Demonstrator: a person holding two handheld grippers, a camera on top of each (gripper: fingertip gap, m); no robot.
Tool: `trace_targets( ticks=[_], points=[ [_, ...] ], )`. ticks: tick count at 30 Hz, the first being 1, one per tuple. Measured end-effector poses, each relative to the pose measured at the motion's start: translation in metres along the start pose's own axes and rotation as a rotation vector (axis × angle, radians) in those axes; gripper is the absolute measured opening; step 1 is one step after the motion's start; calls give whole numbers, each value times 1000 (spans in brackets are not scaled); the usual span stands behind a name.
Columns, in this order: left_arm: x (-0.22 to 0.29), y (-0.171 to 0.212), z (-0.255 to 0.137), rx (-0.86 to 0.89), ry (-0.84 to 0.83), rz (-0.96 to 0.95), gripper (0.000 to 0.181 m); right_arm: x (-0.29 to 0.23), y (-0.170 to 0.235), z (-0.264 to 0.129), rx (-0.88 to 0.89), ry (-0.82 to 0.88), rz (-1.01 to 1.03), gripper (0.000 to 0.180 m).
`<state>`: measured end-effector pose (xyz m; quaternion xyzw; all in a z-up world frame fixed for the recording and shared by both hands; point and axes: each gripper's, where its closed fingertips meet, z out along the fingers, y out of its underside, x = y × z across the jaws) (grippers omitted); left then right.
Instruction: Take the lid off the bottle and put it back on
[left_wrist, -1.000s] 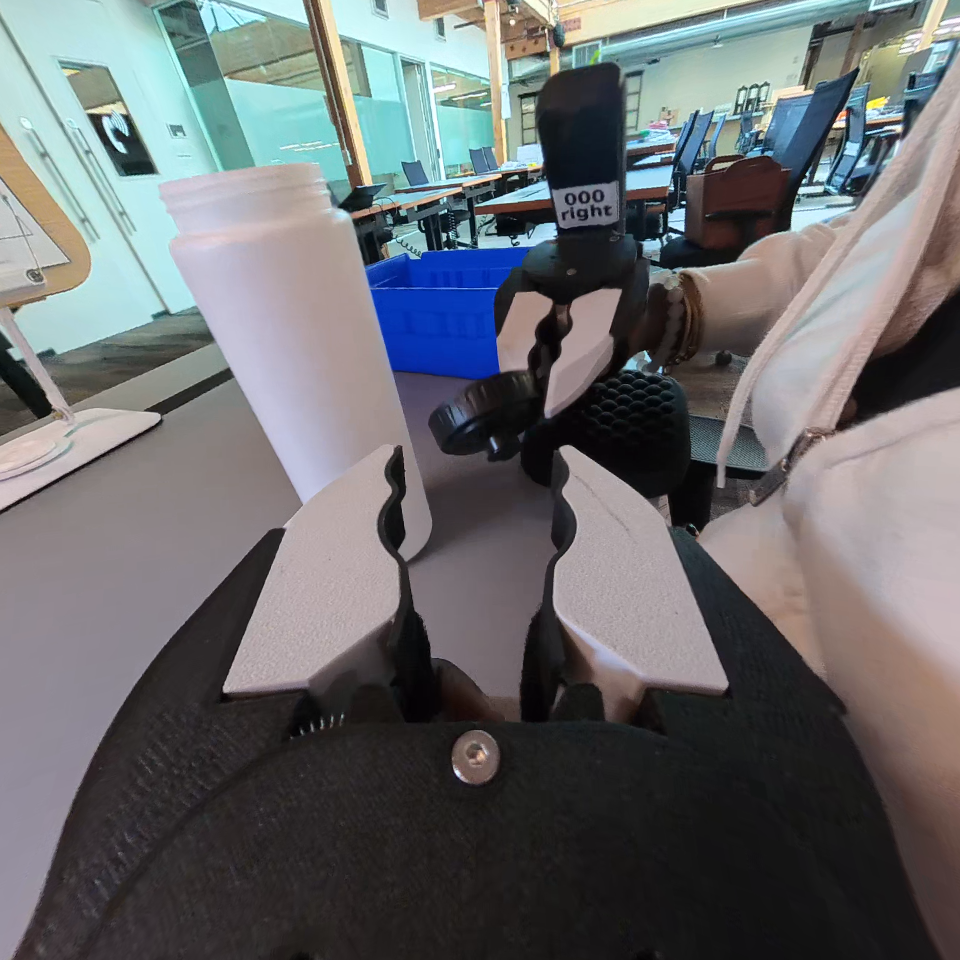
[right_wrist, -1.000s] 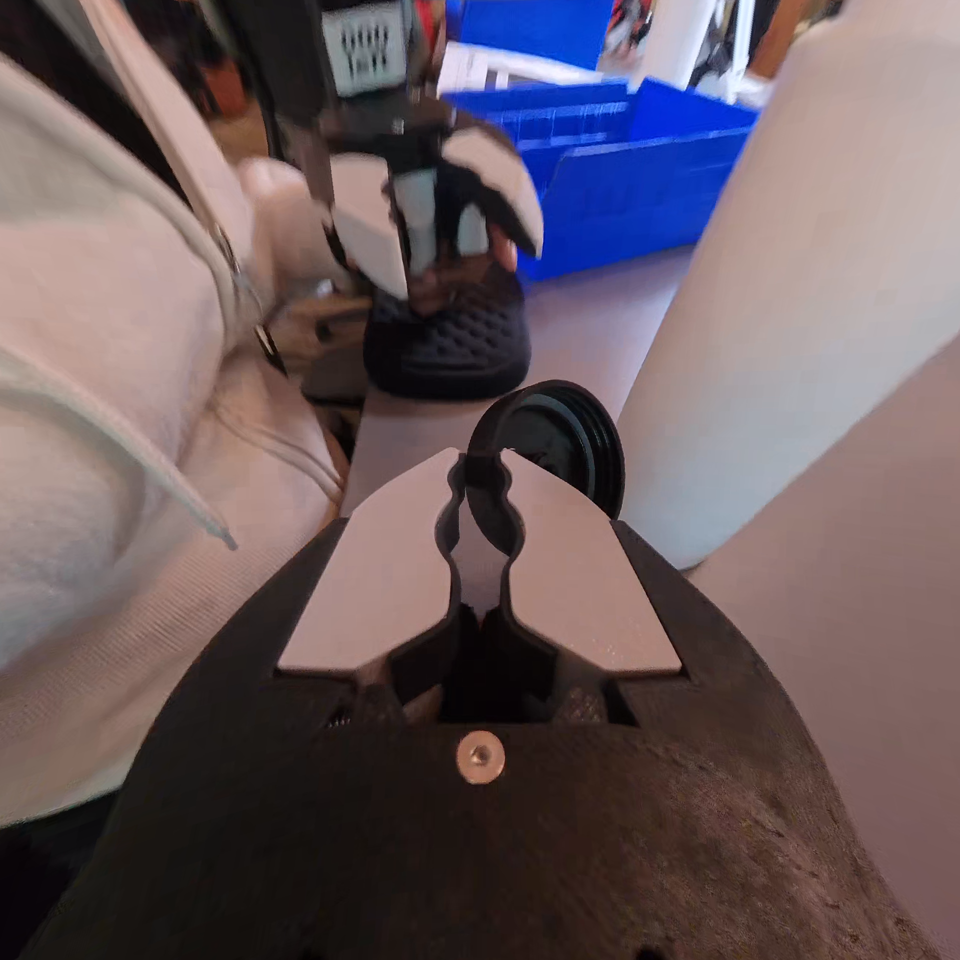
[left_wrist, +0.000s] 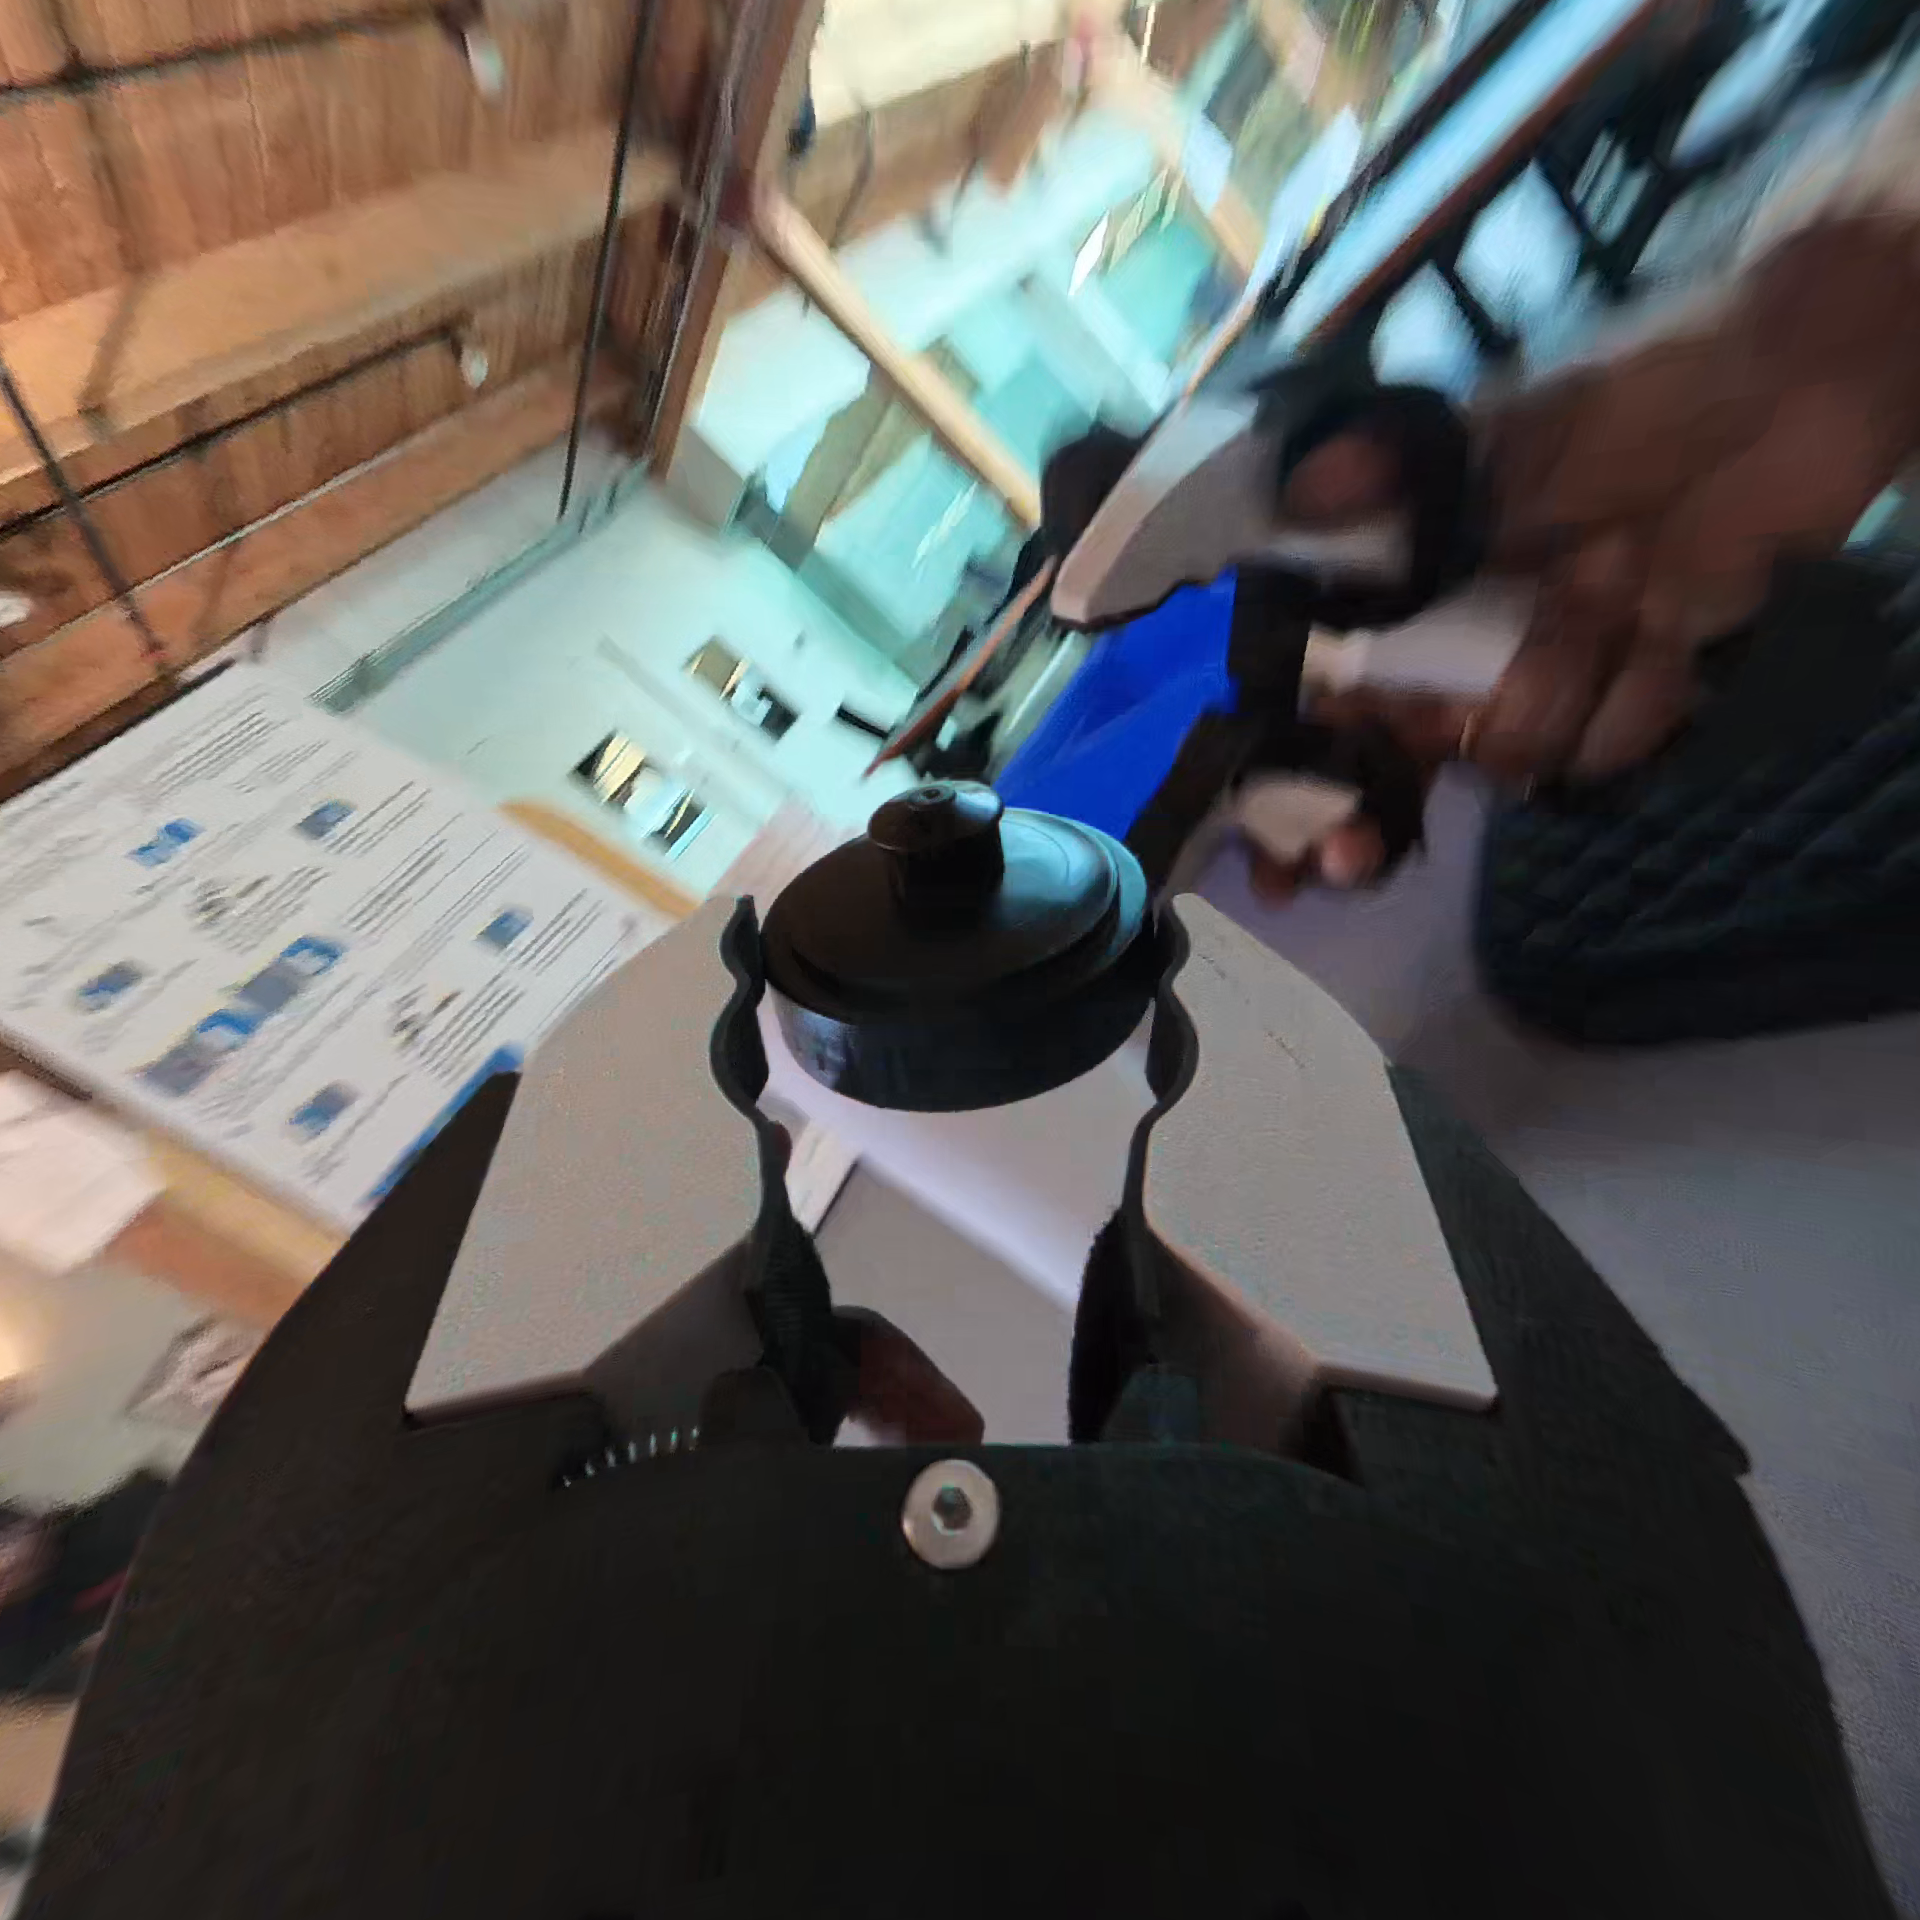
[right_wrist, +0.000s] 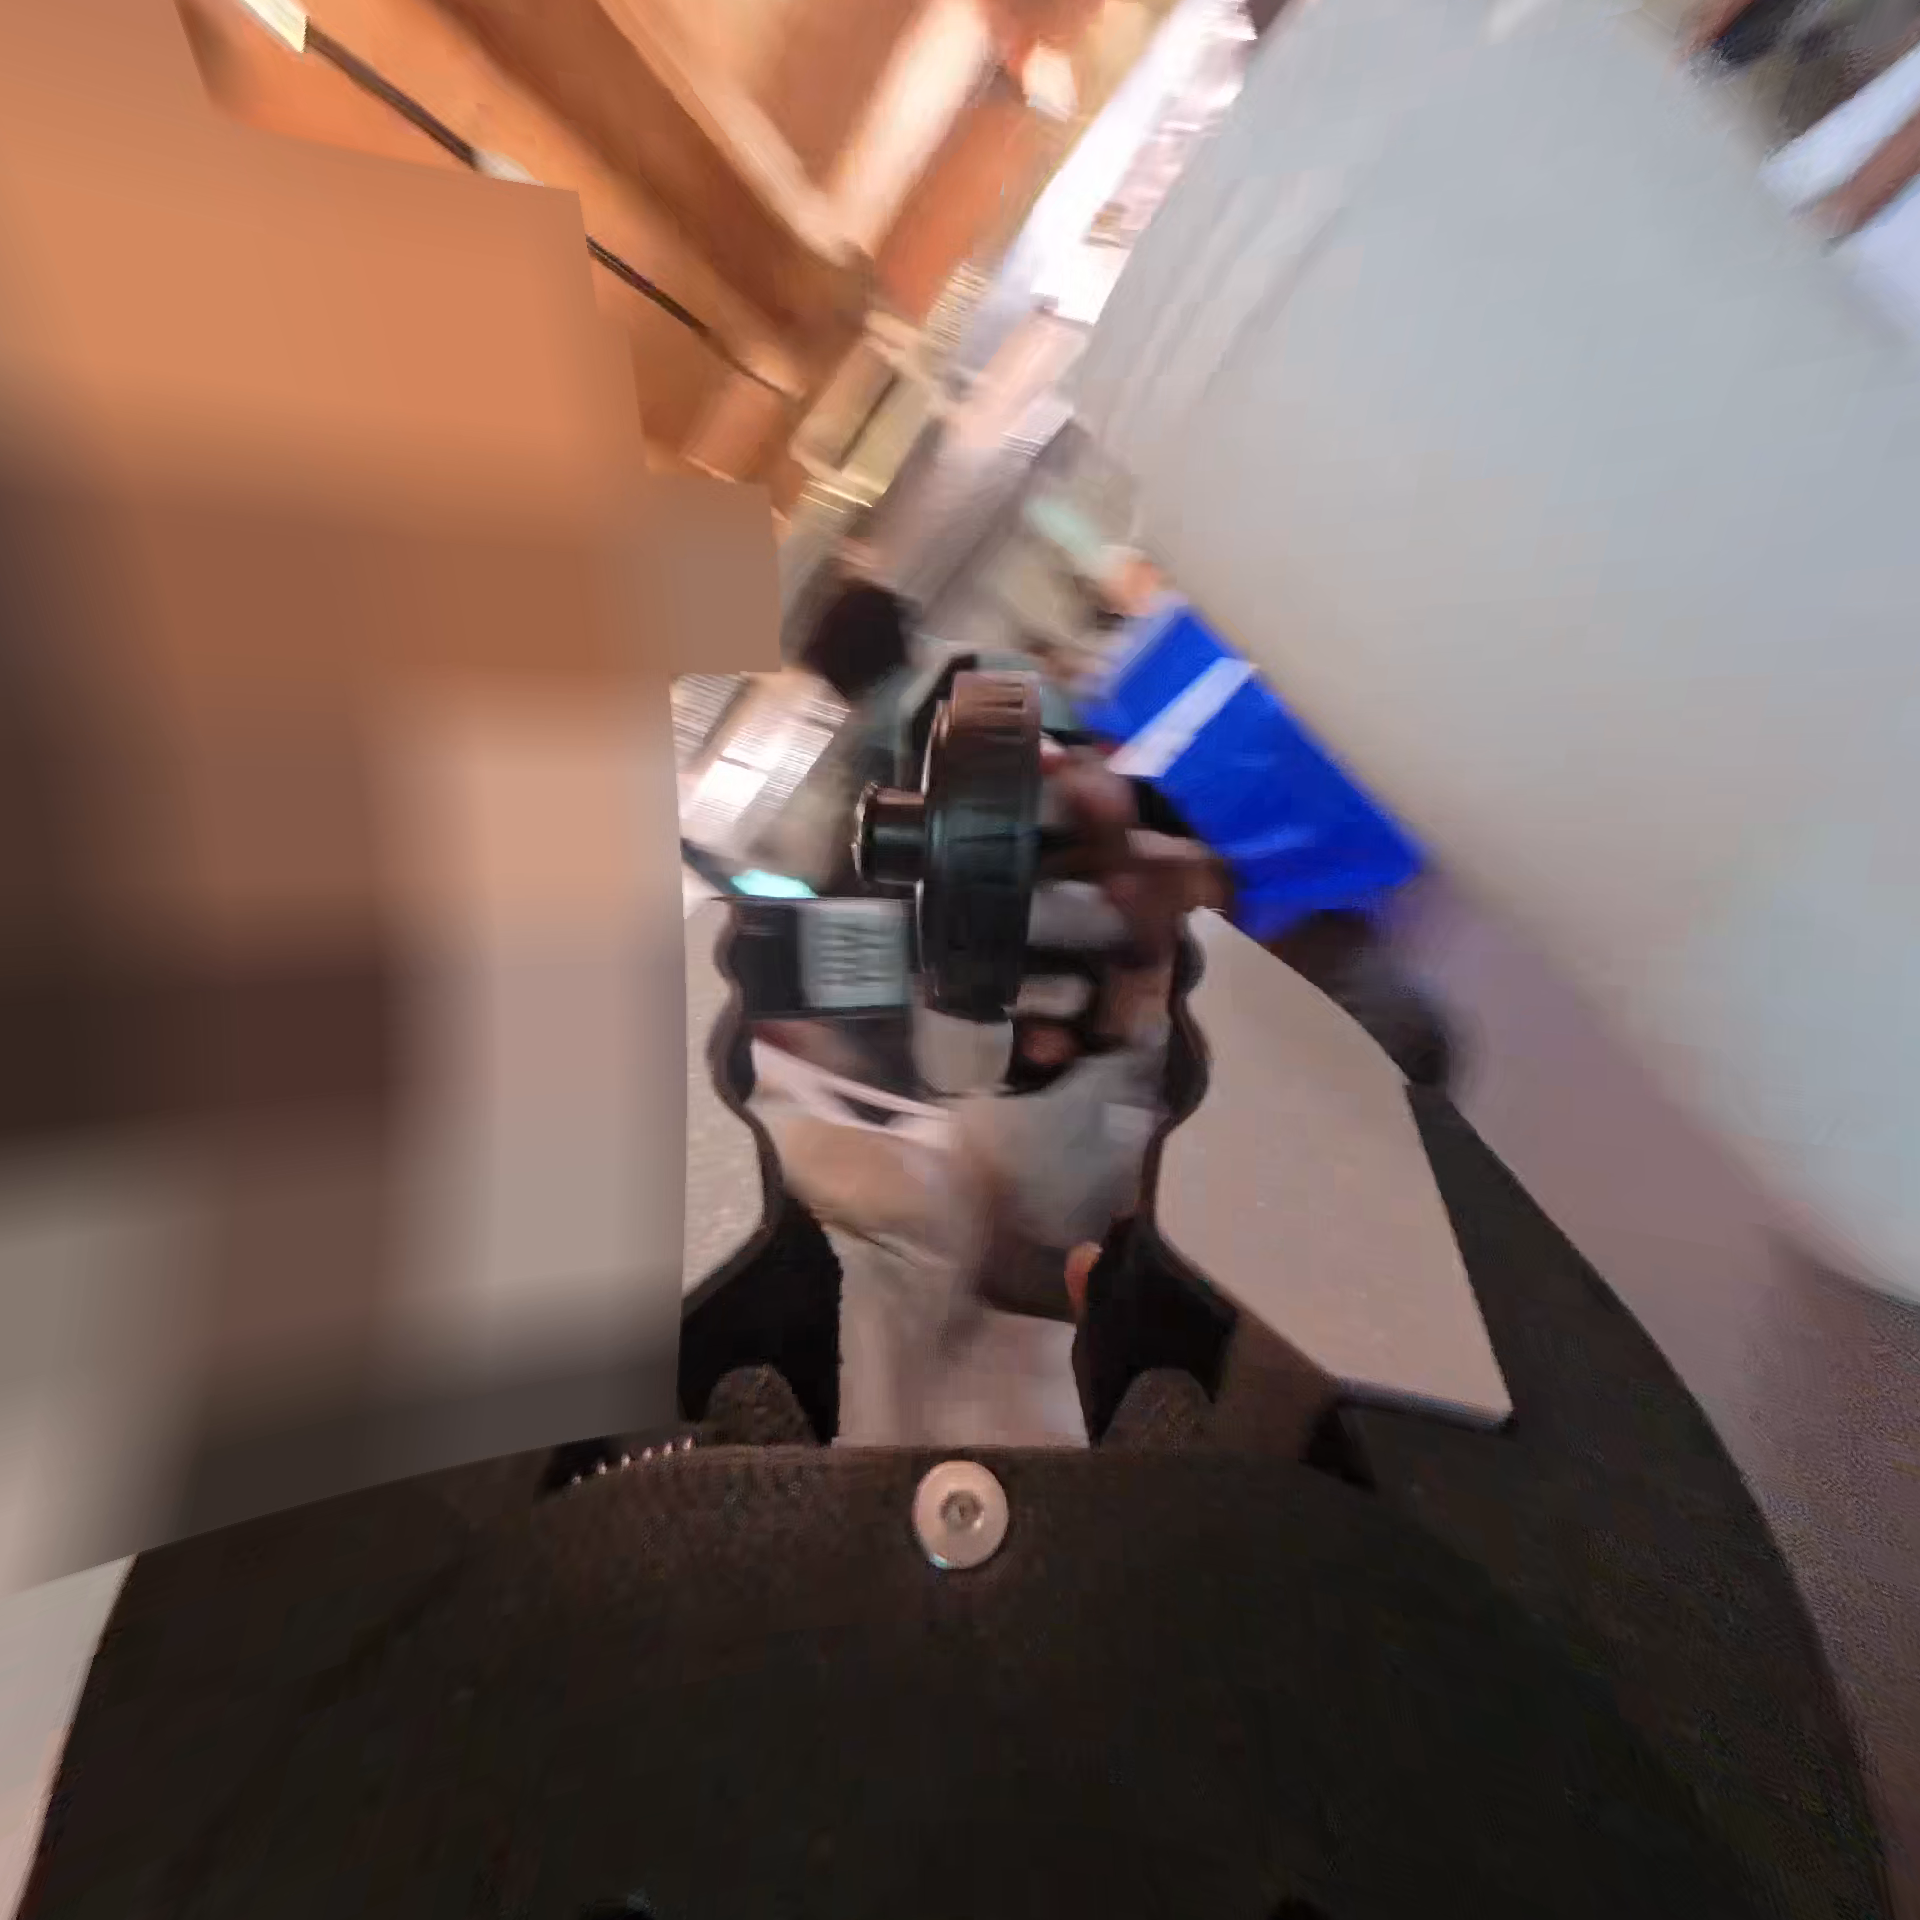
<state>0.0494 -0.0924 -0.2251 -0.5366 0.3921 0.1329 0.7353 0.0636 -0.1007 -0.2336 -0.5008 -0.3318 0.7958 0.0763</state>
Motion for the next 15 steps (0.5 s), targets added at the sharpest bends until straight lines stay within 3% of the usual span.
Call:
trace_targets(
  ticks=[1, 4, 6, 10, 15],
  points=[
    [-4, 9, 0, -93, -30, 71, 72, 12, -3, -1, -45, 165, -159, 84],
    [-13, 19, 0, -271, -96, 243, 72, 28, -21, -3, -182, 601, -660, 92],
    [-11, 15, 2, -311, -103, 318, 72, 20, -25, 7, -239, 728, -838, 92],
    [-3, 2, 3, -321, -87, 357, 72, 15, -10, 25, -304, 781, -889, 92],
    [5, -9, 7, -311, -68, 424, 72, 18, -6, 26, -332, 852, -959, 78]
  ],
)
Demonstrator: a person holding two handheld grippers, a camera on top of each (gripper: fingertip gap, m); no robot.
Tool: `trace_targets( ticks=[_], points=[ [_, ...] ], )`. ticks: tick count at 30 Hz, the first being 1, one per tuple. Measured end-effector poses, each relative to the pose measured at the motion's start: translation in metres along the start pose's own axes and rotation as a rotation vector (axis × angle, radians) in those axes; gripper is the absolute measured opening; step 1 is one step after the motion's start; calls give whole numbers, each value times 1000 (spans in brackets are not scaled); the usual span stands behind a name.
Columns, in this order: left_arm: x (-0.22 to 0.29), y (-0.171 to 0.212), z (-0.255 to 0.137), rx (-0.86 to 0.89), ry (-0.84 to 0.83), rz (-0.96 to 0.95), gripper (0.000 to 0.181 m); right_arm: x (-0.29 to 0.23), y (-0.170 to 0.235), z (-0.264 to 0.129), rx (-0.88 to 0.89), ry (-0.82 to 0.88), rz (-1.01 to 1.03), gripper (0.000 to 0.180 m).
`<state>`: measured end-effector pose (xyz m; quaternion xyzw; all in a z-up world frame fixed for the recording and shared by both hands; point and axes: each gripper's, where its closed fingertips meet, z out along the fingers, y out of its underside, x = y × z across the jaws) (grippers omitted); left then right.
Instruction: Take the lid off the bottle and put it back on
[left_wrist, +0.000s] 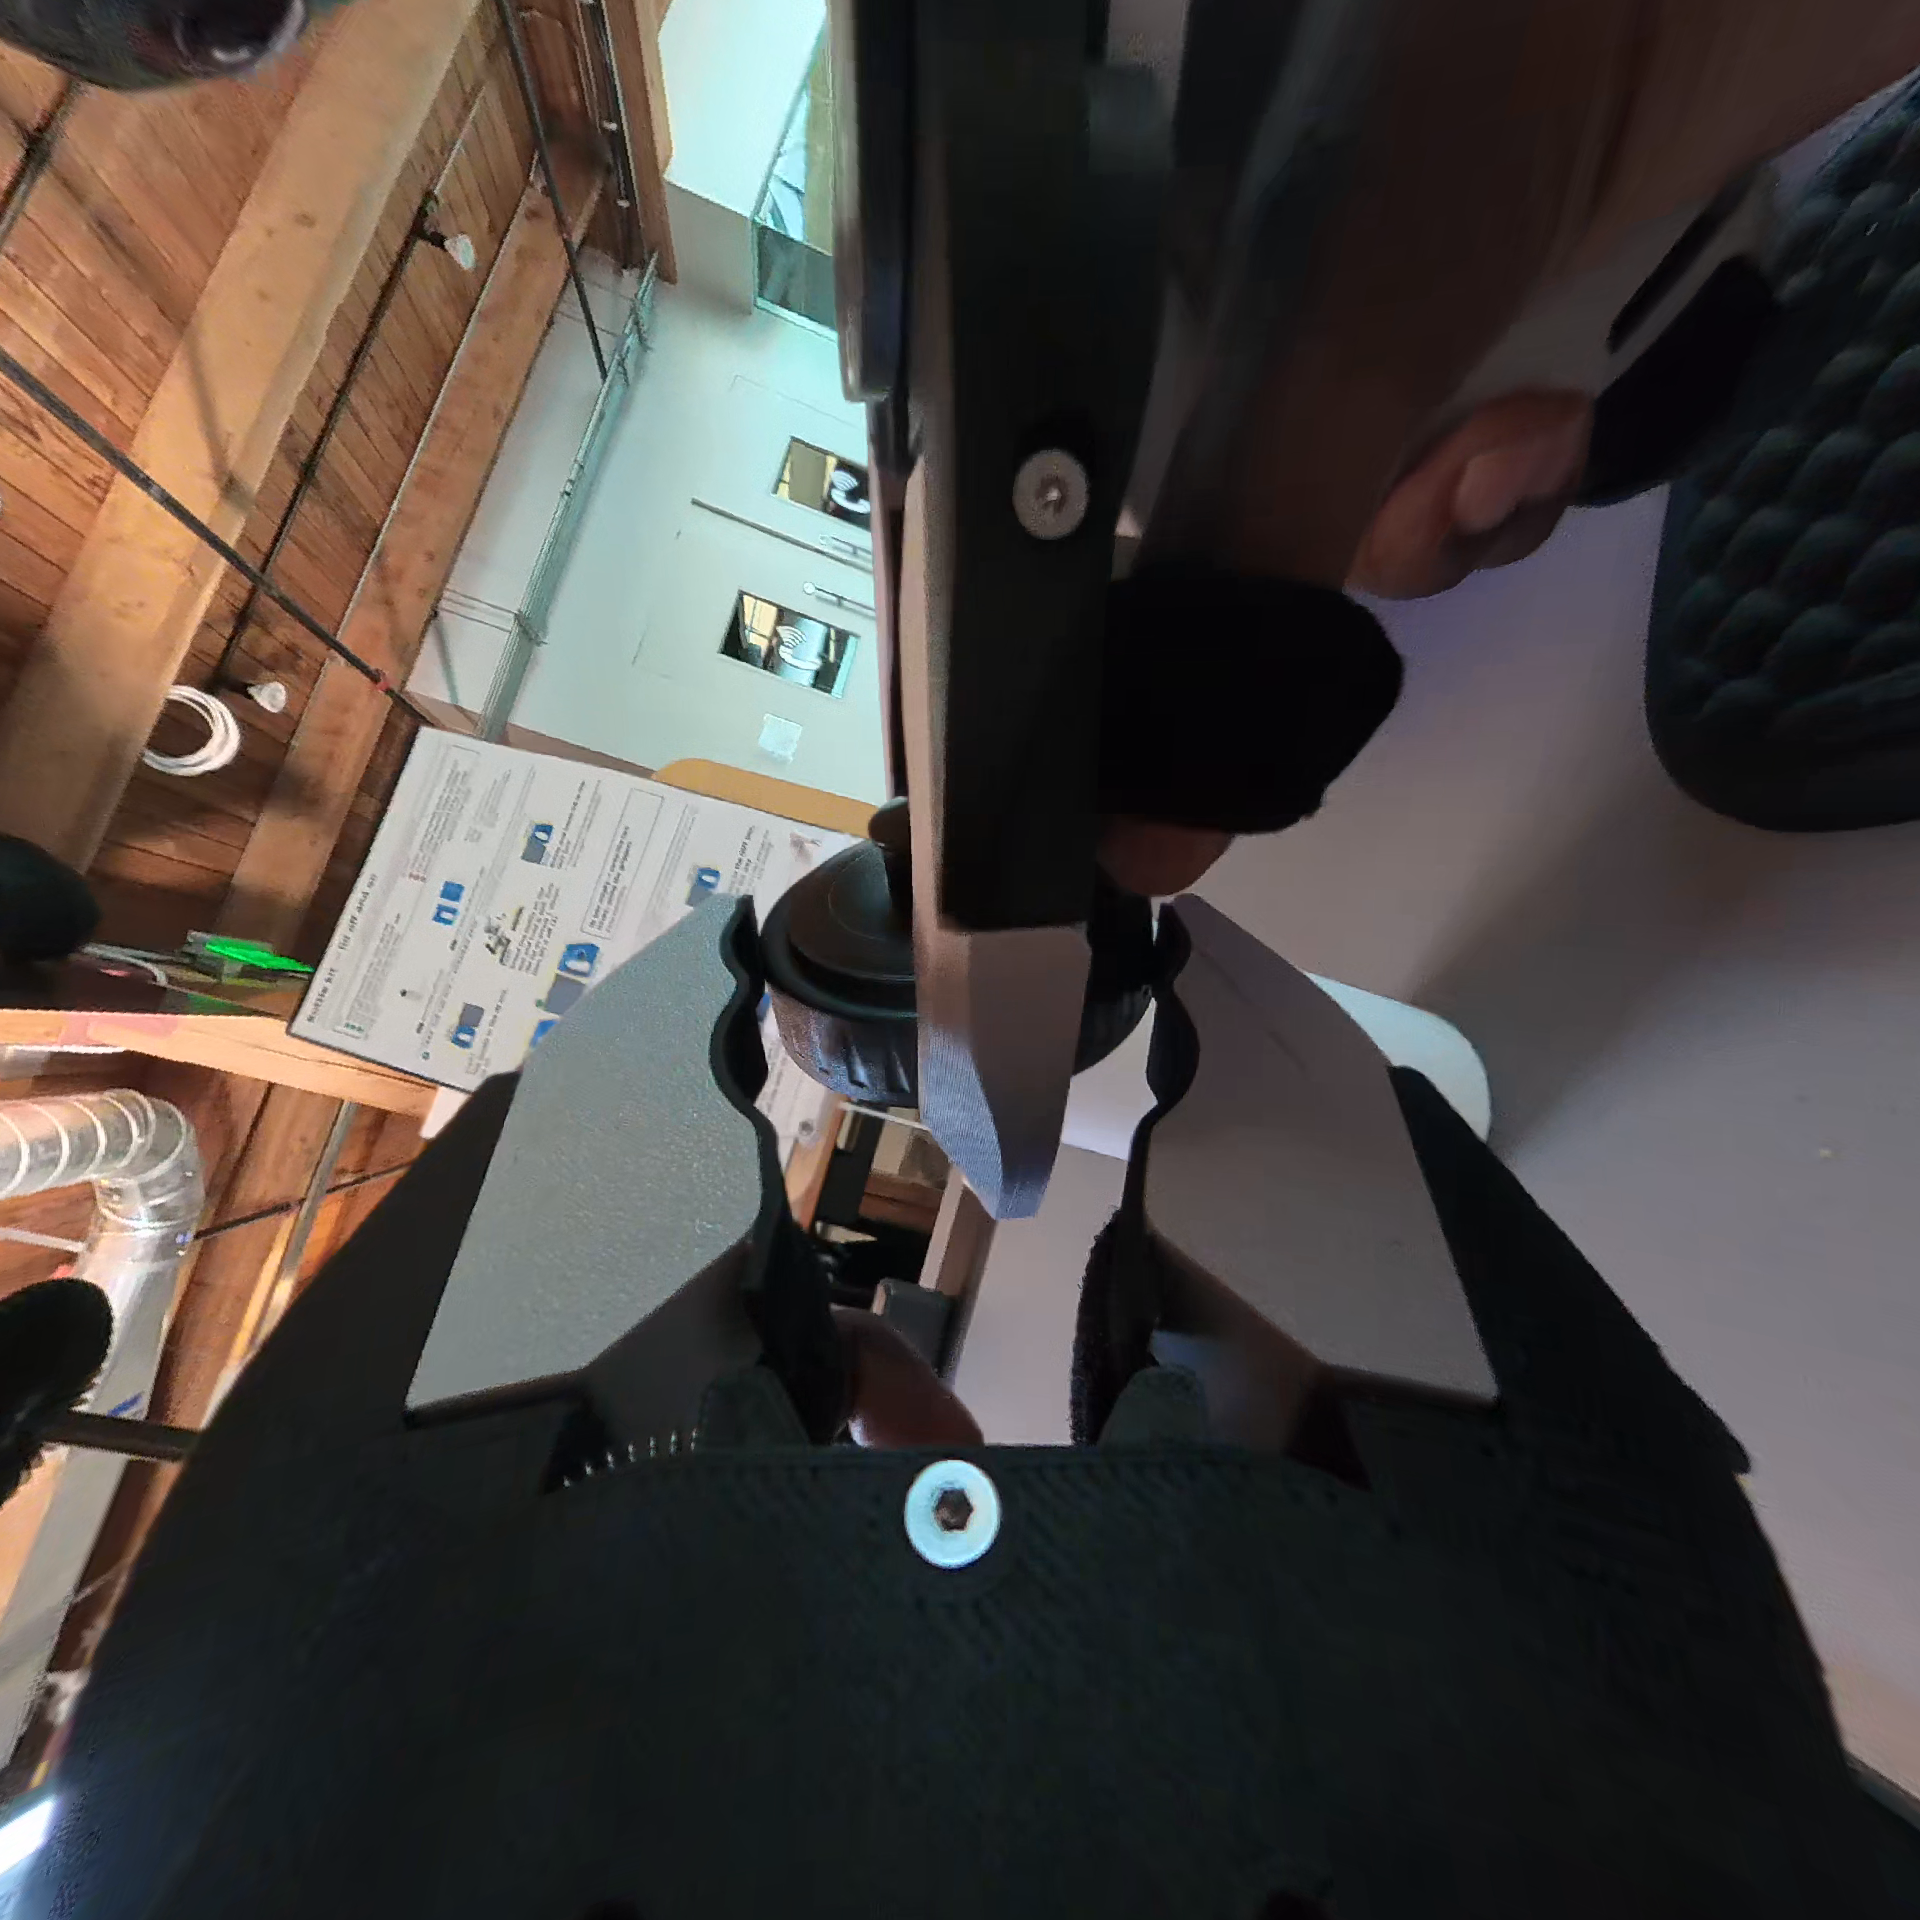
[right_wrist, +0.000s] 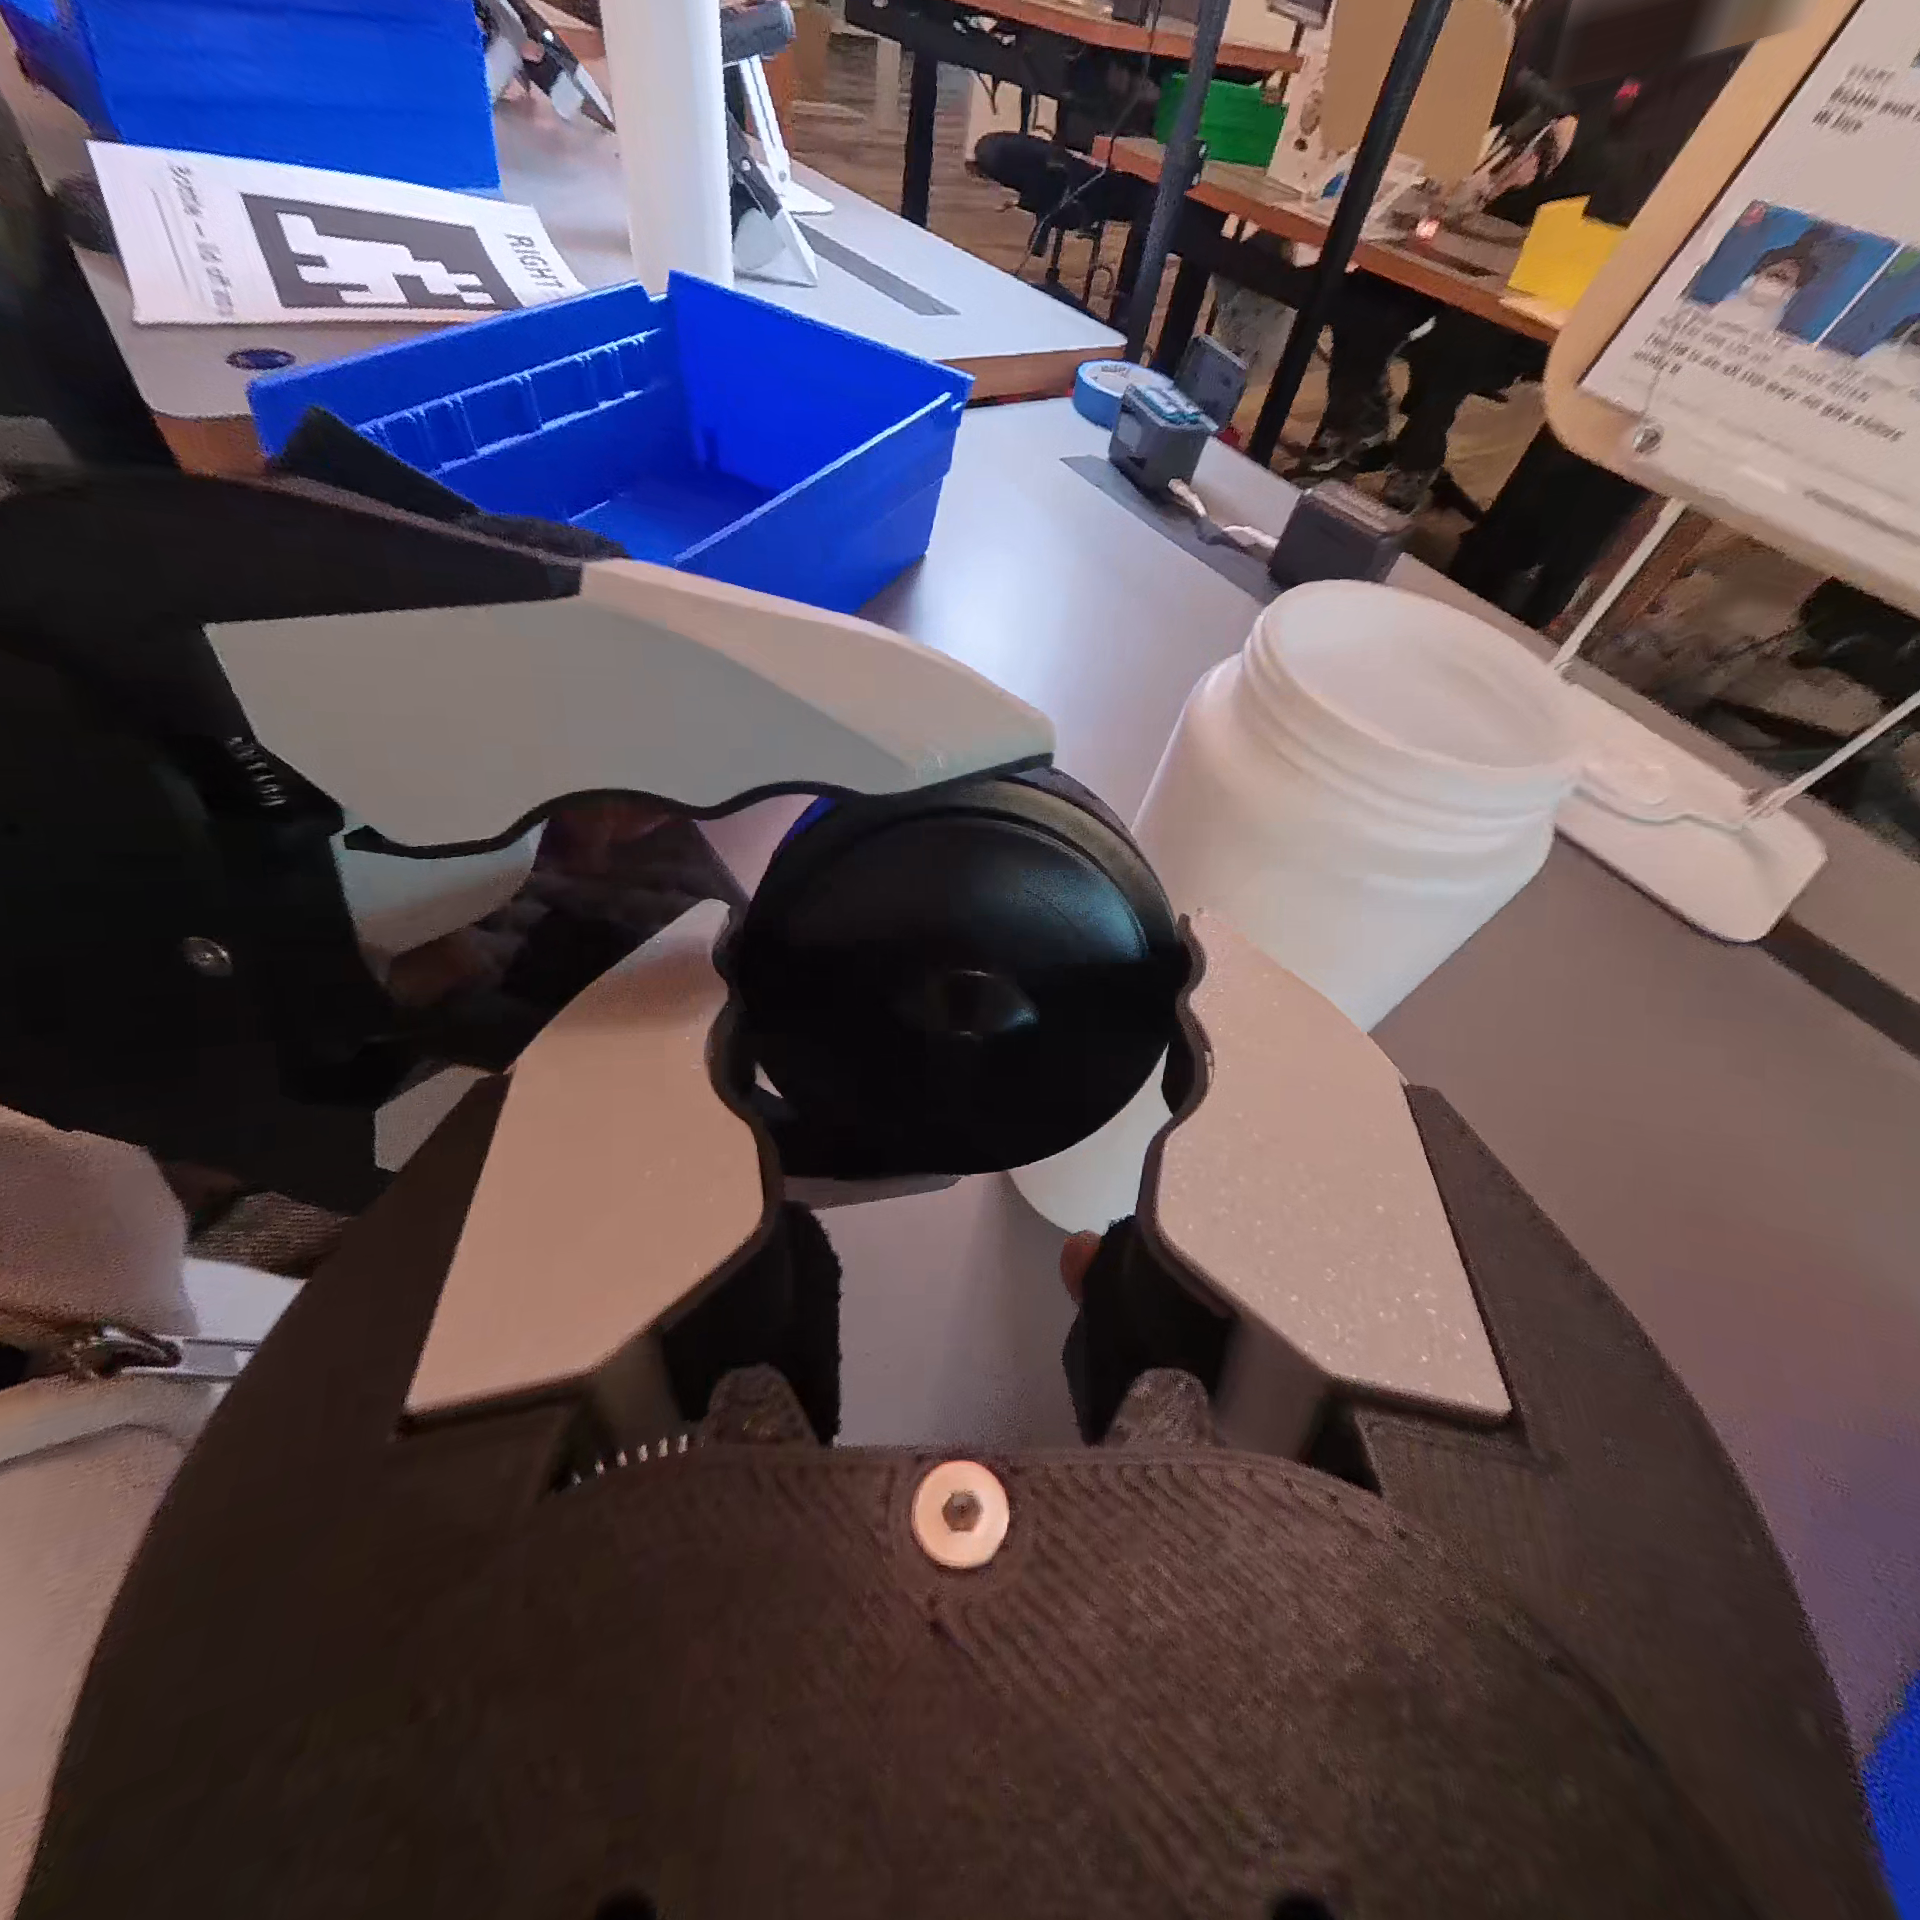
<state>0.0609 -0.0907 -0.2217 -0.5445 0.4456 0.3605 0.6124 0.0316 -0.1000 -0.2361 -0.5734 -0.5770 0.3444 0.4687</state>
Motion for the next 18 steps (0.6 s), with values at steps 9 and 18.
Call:
trace_targets(
  ticks=[9, 18],
  points=[
    [-18, -6, -21, 347, 373, -972, 87, -5, -36, -57, 402, -226, -363, 79],
    [-19, -64, -37, 649, 1116, -1740, 84, -33, -36, -60, 420, -340, -815, 78]
  ],
)
